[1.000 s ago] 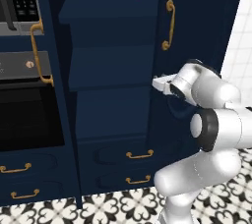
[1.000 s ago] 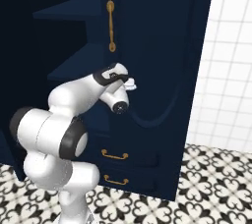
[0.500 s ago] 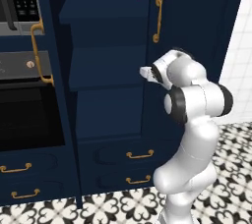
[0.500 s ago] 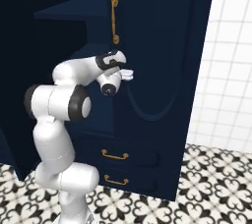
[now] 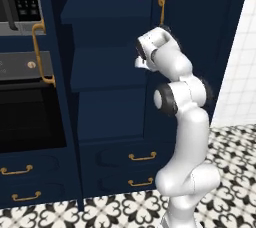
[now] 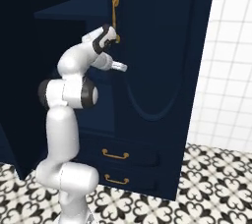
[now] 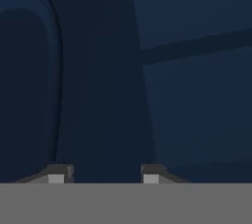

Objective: Pick the cereal and place it on the digital scale for weighing, and close the cabinet.

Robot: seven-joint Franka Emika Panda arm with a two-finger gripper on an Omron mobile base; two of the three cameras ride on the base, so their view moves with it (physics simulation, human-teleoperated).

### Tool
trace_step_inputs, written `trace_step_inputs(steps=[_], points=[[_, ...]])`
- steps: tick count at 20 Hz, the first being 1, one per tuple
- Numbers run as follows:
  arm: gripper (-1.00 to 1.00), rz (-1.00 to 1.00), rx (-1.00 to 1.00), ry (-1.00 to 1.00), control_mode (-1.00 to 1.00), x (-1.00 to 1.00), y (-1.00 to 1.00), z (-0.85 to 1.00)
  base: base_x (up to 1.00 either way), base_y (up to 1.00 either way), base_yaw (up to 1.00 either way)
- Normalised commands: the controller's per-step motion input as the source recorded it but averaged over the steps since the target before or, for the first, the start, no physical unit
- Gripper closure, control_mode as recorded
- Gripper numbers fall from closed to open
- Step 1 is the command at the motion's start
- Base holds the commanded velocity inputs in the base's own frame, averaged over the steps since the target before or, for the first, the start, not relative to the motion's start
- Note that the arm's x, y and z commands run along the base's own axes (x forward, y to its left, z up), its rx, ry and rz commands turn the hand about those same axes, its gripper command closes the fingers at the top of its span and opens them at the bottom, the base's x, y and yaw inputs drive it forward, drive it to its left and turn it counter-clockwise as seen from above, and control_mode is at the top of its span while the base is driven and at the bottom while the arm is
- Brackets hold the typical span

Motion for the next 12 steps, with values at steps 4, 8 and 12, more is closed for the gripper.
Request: trace_step_inputs(steps=[4,8,12], points=[[-1.00,0.00,0.15,-0.16,-1.00,-0.31,-0.62,0.42,0.00,0.00,0.00],[-1.00,0.00,0.20,-0.23,-1.00,-0.66,-0.92,0.45,0.00,0.00,0.00],[-1.00,0.00,0.10,-0.44,-1.00,-0.99,-0.52,0.38,0.00,0.00,0.00]])
